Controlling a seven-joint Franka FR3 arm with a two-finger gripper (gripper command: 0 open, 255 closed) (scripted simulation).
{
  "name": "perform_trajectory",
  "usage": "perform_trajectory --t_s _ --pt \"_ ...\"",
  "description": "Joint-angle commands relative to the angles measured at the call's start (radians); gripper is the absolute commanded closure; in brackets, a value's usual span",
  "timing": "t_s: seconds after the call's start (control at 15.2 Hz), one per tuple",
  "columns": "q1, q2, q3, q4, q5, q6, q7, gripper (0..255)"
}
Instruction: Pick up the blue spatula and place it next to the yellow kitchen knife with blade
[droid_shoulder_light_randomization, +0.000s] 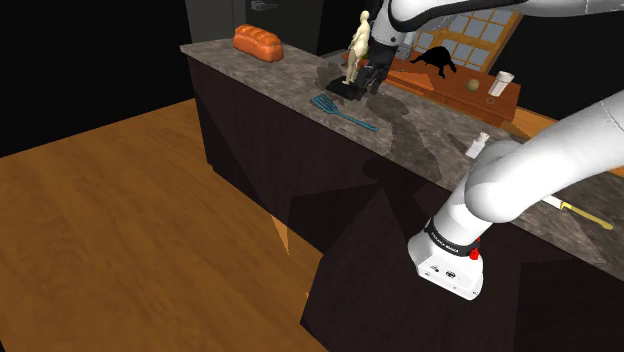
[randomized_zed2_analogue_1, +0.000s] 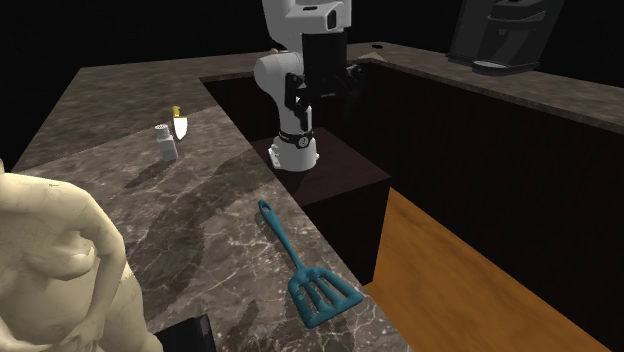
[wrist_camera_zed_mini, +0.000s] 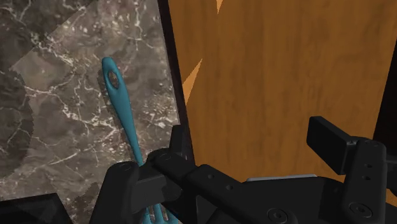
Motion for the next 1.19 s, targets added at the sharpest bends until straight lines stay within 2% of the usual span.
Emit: perform_trajectory --t_s 0.0,0.33,0.66,0.92,1.12 --pt "-0.001 0.065 -0.035 0.016 0.005 0.053 -0.048 0" --pt "0.001 0.239 -0.113 0.078 0.053 0.164 -0.176 0" --pt "-0.005 0.434 -0.170 0.177 0.154 0.245 -0.325 0" --pt "-0.034 0.599 -0.185 0.282 0.260 0.282 -0.449 0" --pt "-0.042 0.629 -0.178 0.284 0.281 0.306 -0.467 0"
